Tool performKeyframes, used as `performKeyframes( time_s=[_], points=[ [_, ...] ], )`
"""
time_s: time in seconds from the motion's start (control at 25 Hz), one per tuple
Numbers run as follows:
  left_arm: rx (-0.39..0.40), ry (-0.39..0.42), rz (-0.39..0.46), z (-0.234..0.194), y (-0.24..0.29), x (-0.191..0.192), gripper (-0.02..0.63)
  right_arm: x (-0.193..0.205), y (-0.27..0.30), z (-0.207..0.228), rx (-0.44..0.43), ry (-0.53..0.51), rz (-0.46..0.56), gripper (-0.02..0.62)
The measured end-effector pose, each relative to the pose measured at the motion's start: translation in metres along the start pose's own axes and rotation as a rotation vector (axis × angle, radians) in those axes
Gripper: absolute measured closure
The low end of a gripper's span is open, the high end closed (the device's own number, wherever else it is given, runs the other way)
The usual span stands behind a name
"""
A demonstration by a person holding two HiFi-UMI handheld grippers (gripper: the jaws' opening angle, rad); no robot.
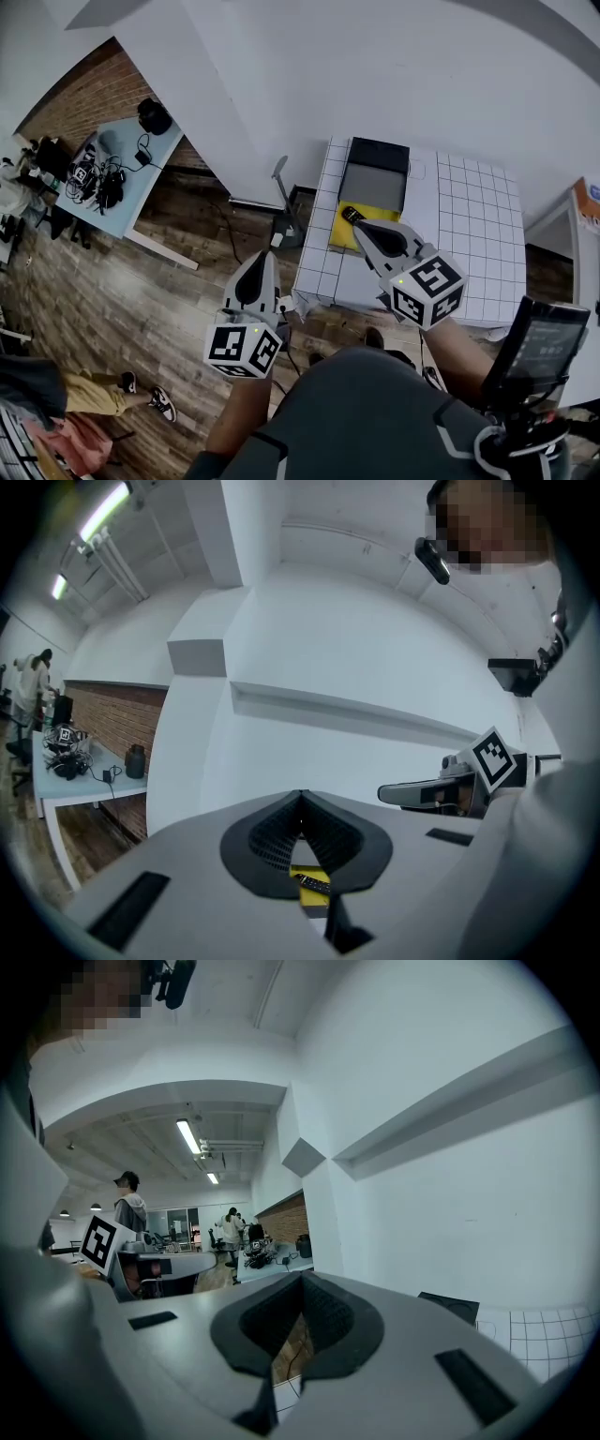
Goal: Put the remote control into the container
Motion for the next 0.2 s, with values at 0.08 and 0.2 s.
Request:
performKeyframes(
  time_s=[0.08,0.2],
  points=[
    [0.000,0.012,-0.004,-0.0011,0.0002,-0.0012,0.597,-0.0015,0.0014,-0.0019,0.004,0.001,0.002,0.581],
    [0.002,0.016,-0.007,-0.0024,0.0015,-0.0027,0.597,-0.0037,0.0039,-0.0033,0.010,0.001,0.005,0.583]
  ],
)
Point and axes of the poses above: the fingertips, and each gripper's own axes: y forward along the fingers, z to its right, x out of its underside, the point moved 4 cm from there along -y, backward along the fingers, and after that the axes turned 3 degrees about -z, right-handed, at the moved point
